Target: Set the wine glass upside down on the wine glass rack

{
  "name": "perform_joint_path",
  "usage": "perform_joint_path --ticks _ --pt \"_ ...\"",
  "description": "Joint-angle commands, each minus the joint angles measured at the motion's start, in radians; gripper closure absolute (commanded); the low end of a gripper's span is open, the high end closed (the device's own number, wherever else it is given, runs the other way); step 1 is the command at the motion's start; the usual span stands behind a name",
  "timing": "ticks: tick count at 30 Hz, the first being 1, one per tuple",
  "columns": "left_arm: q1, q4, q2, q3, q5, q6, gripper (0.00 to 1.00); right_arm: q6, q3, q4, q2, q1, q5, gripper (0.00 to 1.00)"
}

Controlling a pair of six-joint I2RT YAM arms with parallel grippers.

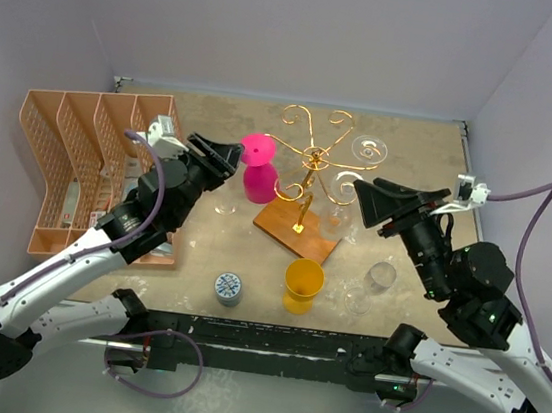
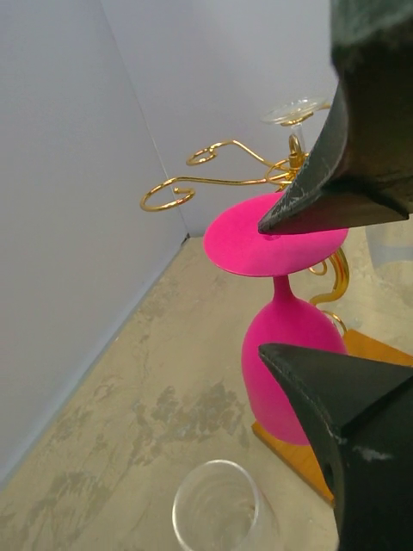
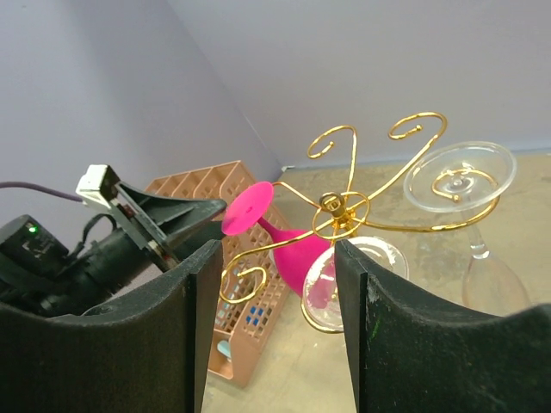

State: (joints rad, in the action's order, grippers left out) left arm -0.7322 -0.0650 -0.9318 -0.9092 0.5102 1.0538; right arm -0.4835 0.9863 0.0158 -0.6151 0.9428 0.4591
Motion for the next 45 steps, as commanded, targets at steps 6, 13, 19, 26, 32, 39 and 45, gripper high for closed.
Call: perform_joint_path --ticks 6,13,19,26,32,39,45 --pt "0.007 -0.173 0.08 -0.073 0.048 -0.219 0.4 0.006 0.104 0.099 -0.045 0.005 -0.048 0.42" --pt "0.005 -0.371 0.097 -0.115 -0.199 -0.52 0.4 0.185 0.277 0.275 -0.092 0.005 -0.176 0.4" --pt "0.005 -0.257 0.14 -0.039 -0.671 -0.635 0.4 0.082 0.234 0.245 -0.069 0.005 -0.1 0.39" --pt "-0.043 -0.006 0.092 0.026 -1.065 -0.639 0.4 -0.041 0.193 0.242 -0.055 0.005 -0.037 0.39" --pt "-0.301 -0.039 0.015 0.006 -0.887 -0.785 0.4 -0.079 0.169 0.243 -0.054 0.005 0.011 0.38" --pt "-0.427 -0.069 -0.054 0.005 -0.782 -0.881 0.4 -0.082 0.163 0.242 -0.056 0.005 0.021 0.38" --pt "-0.51 -0.11 -0.166 -0.038 -0.674 -0.972 0.43 -0.09 0.161 0.242 -0.041 0.005 0.039 0.38"
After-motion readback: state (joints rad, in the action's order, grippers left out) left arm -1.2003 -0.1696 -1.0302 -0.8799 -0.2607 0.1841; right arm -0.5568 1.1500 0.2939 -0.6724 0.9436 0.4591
